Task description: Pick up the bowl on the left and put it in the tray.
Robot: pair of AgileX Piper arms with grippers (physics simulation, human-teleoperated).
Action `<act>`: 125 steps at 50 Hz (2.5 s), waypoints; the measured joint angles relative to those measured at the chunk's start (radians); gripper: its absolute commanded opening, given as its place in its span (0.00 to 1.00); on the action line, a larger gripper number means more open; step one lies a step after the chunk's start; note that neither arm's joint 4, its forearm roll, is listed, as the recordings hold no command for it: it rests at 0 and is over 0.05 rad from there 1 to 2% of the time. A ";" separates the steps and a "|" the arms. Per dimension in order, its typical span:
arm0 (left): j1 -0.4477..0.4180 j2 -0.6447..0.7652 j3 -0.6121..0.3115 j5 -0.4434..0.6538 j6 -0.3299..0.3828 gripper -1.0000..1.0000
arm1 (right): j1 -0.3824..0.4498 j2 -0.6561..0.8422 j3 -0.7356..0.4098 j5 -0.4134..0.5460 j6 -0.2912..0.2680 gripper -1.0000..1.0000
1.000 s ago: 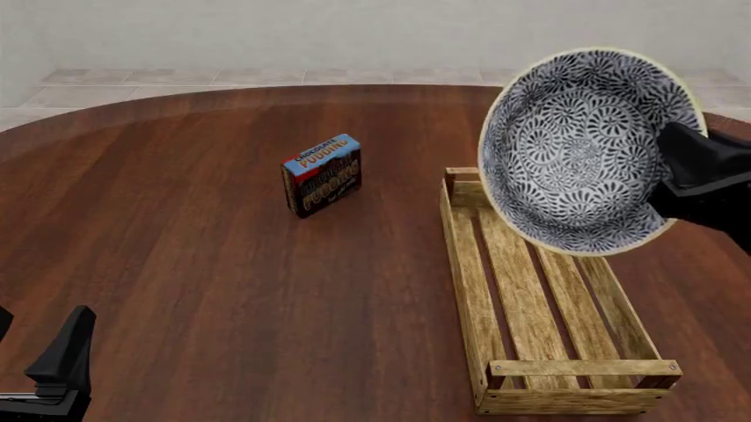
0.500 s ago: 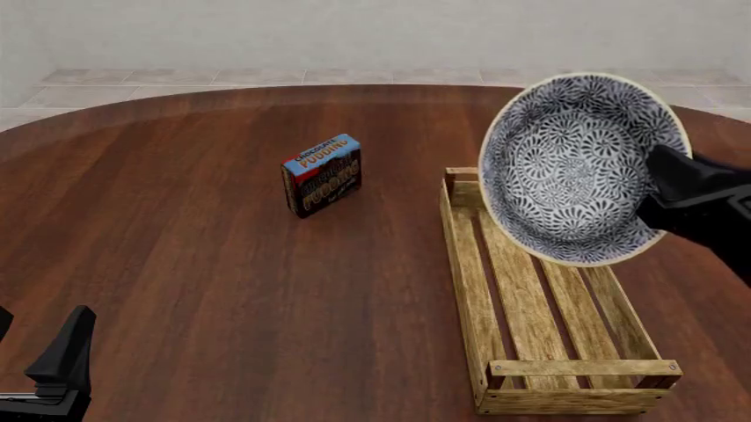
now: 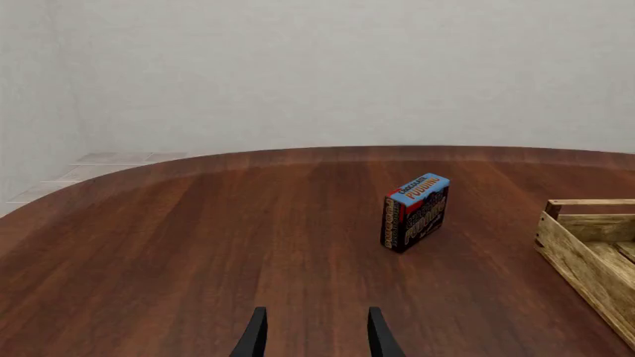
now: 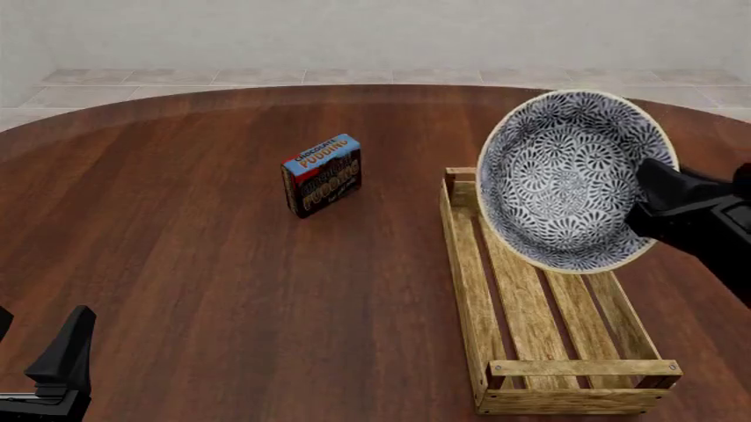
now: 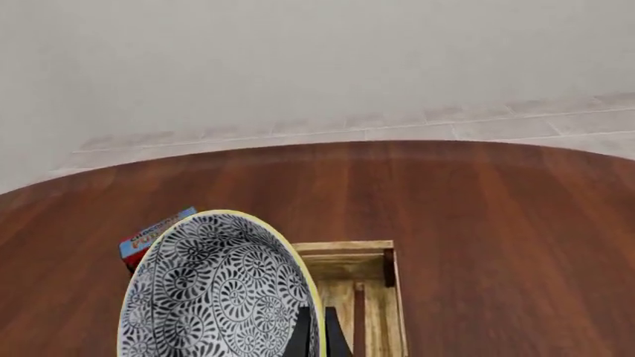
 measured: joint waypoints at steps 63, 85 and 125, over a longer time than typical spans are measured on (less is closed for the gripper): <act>0.000 0.000 0.000 0.000 0.000 1.00 | -0.033 0.122 0.104 -0.135 0.016 0.00; 0.000 0.000 0.000 0.000 0.000 1.00 | -0.045 0.199 0.118 -0.187 0.030 0.00; 0.000 0.000 0.000 0.000 0.000 1.00 | -0.059 0.299 0.139 -0.187 0.127 0.00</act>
